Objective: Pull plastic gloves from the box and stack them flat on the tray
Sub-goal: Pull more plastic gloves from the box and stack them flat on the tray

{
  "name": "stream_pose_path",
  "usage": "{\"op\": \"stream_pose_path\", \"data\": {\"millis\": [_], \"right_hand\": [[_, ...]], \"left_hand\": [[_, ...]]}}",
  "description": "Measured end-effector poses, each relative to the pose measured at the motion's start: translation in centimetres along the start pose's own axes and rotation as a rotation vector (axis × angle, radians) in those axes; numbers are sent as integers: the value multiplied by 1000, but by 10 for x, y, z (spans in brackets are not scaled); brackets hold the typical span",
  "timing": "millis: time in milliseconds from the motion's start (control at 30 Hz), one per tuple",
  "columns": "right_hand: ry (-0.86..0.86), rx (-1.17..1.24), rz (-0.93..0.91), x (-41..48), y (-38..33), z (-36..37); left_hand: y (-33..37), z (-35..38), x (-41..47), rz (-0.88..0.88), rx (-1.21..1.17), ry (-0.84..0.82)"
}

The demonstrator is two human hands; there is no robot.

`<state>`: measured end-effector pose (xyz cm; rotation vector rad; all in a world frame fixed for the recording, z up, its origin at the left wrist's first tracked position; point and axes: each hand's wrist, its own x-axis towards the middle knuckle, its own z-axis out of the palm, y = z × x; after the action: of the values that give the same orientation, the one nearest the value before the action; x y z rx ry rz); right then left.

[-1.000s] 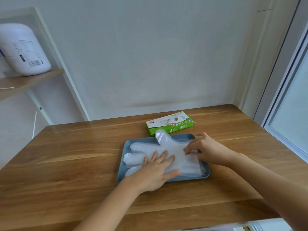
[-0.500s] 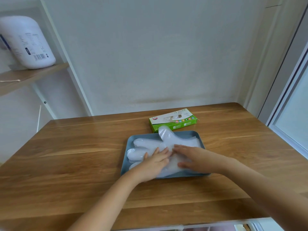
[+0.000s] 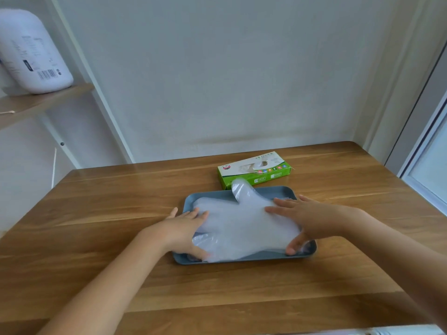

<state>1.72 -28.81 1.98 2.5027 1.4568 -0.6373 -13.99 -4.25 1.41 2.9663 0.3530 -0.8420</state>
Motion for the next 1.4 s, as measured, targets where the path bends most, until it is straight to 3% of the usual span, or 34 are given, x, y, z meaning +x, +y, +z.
{"op": "stream_pose_path", "data": {"millis": [100, 167, 333, 467, 767, 967, 1167, 1400], "right_hand": [[-19, 39, 15, -2, 5, -10], [58, 169, 8, 3, 11, -15], [542, 372, 30, 36, 38, -38], [727, 426, 58, 76, 58, -51], [711, 478, 81, 142, 70, -51], [689, 437, -179, 154, 64, -43], [622, 319, -37, 163, 46, -52], [597, 203, -29, 165, 37, -46]], "left_hand": [[-11, -20, -3, 20, -80, -66], [-17, -34, -3, 70, -160, -40], [-25, -69, 18, 22, -329, 351], [-17, -79, 63, 28, -431, 463], [13, -76, 145, 109, -493, 437], [13, -69, 159, 150, -541, 312], [11, -63, 163, 182, -595, 323], [11, -62, 165, 180, -611, 322]]}}
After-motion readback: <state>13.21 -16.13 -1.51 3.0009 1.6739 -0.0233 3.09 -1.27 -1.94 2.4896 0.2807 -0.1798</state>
